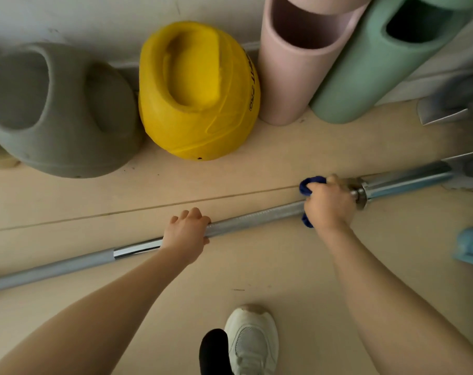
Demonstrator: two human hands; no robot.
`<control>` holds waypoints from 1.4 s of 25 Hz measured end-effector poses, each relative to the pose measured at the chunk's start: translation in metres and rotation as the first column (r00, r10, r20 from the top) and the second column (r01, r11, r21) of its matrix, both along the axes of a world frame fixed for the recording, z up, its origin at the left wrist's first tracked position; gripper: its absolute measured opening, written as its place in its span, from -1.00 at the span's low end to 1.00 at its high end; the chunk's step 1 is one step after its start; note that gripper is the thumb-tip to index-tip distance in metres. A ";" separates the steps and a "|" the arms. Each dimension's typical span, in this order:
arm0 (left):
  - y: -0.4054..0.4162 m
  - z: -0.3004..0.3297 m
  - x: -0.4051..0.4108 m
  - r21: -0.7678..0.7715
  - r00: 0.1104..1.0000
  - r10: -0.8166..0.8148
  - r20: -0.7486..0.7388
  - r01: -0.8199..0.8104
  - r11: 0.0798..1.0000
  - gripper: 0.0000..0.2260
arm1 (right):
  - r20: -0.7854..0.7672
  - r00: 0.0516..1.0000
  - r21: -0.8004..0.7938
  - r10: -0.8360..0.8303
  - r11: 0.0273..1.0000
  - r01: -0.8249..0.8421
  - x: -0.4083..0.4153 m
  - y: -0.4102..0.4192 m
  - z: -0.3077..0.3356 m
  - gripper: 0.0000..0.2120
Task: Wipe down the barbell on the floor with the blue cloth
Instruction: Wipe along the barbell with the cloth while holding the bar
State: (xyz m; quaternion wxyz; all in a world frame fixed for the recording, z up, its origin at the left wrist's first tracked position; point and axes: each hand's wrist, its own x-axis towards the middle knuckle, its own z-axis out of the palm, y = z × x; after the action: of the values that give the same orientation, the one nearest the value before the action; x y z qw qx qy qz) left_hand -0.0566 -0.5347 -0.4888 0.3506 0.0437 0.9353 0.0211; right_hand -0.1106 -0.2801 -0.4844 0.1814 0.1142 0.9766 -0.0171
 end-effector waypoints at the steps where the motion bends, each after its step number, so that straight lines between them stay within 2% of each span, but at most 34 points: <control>1: 0.001 -0.001 0.004 0.009 1.000 0.010 -0.025 -0.009 1.000 -0.65 | 0.023 0.994 -0.068 0.108 0.992 -0.106 0.008 -0.021 0.002 -0.80; 3: 0.003 -0.002 0.012 0.026 0.997 0.031 -0.070 -0.029 0.999 -0.65 | 0.091 0.929 -0.154 0.358 0.927 -0.342 0.025 -0.041 0.003 -0.76; 4: 0.004 -0.002 0.015 0.027 0.995 0.043 -0.086 -0.041 0.999 -0.65 | 0.108 0.894 -0.145 0.435 0.897 -0.418 0.024 -0.036 0.006 -0.74; 5: 0.005 -0.002 0.017 0.021 0.995 0.048 -0.092 -0.047 0.999 -0.65 | 0.140 0.885 -0.108 0.443 0.896 -0.431 0.018 -0.023 0.008 -0.74; 6: 0.006 -0.002 0.019 0.013 0.994 0.046 -0.098 -0.045 0.999 -0.66 | 0.134 0.926 -0.063 0.354 0.935 -0.349 0.012 -0.007 0.006 -0.75; 7: 0.006 -0.003 0.021 0.005 0.994 0.037 -0.103 -0.037 0.999 -0.66 | 0.111 0.975 -0.025 0.190 0.982 -0.189 0.010 0.007 0.005 -0.76; 8: 0.006 -0.003 0.023 -0.001 0.994 0.021 -0.111 -0.022 1.000 -0.66 | 0.101 0.995 -0.005 0.007 1.000 -0.006 0.012 0.011 0.005 -0.78; 9: 0.006 -0.003 0.024 0.000 0.993 0.006 -0.116 -0.006 1.000 -0.66 | 0.086 0.993 -0.021 -0.086 0.996 0.088 0.017 0.003 0.004 -0.79; 10: 0.007 -0.004 0.027 0.003 0.993 -0.004 -0.118 0.004 1.000 -0.66 | 0.089 0.994 -0.068 -0.064 0.995 0.070 0.023 -0.014 0.003 -0.79; 12: 0.008 -0.005 0.033 0.009 0.992 -0.006 -0.123 0.007 1.000 -0.67 | 0.110 0.986 -0.202 0.125 0.974 -0.101 0.043 -0.050 0.005 -0.78; 14: 0.007 -0.005 0.034 0.022 0.990 0.004 -0.141 0.000 1.000 -0.66 | 0.112 0.963 -0.206 0.246 0.954 -0.220 0.044 -0.047 0.005 -0.75; 15: 0.006 -0.005 0.032 0.030 0.989 0.003 -0.149 0.001 1.000 -0.66 | 0.113 0.974 -0.152 0.196 0.972 -0.178 0.034 -0.032 0.004 -0.75; 17: 0.004 -0.006 0.027 0.037 0.988 -0.010 -0.151 0.015 0.999 -0.65 | 0.087 0.995 -0.032 -0.044 0.998 0.047 0.019 -0.004 0.003 -0.75; 18: 0.003 -0.006 0.025 0.036 0.989 -0.011 -0.149 0.016 0.999 -0.65 | 0.077 0.991 -0.015 -0.111 0.994 0.112 0.021 -0.006 0.005 -0.76; 19: 0.003 -0.005 0.024 0.034 0.989 -0.009 -0.147 0.014 0.999 -0.65 | 0.082 0.991 -0.049 -0.105 0.993 0.109 0.027 -0.021 0.007 -0.77; 21: 0.002 -0.005 0.021 0.022 0.989 -0.020 -0.147 0.023 0.999 -0.64 | 0.109 0.994 -0.234 0.010 0.972 0.016 0.046 -0.074 0.015 -0.76; 22: 0.001 -0.005 0.019 0.018 0.988 -0.030 -0.150 0.033 0.999 -0.63 | 0.129 0.983 -0.312 0.133 0.946 -0.087 0.056 -0.098 0.016 -0.73; 24: -0.001 -0.006 0.017 0.037 0.986 -0.008 -0.165 0.014 0.999 -0.57 | 0.130 0.931 -0.327 0.342 0.901 -0.285 0.058 -0.112 0.015 -0.67; 25: -0.003 -0.006 0.016 0.060 0.985 0.016 -0.174 -0.005 0.998 -0.55 | 0.110 0.929 -0.274 0.354 0.909 -0.314 0.048 -0.102 0.010 -0.66; 27: -0.006 -0.008 0.013 0.111 0.980 0.063 -0.189 -0.043 0.993 -0.54 | 0.113 0.981 -0.130 0.158 0.981 -0.143 0.027 -0.070 0.005 -0.70; 28: -0.008 -0.008 0.012 0.125 0.978 0.077 -0.195 -0.054 0.991 -0.55 | 0.107 0.993 -0.077 0.045 0.996 -0.037 0.023 -0.061 0.004 -0.73; 29: -0.009 -0.008 0.011 0.131 0.978 0.077 -0.194 -0.052 0.990 -0.57 | 0.110 0.994 -0.068 0.000 0.998 0.007 0.025 -0.065 0.004 -0.74; 31: -0.010 -0.008 0.009 0.134 0.979 0.069 -0.190 -0.044 0.990 -0.60 | 0.095 0.988 -0.179 0.125 0.978 -0.107 0.037 -0.098 0.013 -0.72; 33: -0.011 -0.006 0.006 0.135 0.983 0.061 -0.171 -0.038 0.990 -0.60 | 0.082 0.921 -0.291 0.380 0.893 -0.342 0.058 -0.129 0.018 -0.62; 35: -0.011 -0.003 0.002 0.143 0.985 0.074 -0.154 -0.052 0.988 -0.62 | 0.095 0.864 -0.251 0.494 0.852 -0.459 0.049 -0.118 0.014 -0.61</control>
State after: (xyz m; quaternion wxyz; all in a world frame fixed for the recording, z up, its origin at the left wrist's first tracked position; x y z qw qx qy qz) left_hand -0.0549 -0.5457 -0.4919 0.2704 0.0397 0.9574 0.0937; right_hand -0.0618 -0.3981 -0.4703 0.2671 -0.1517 0.9490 -0.0704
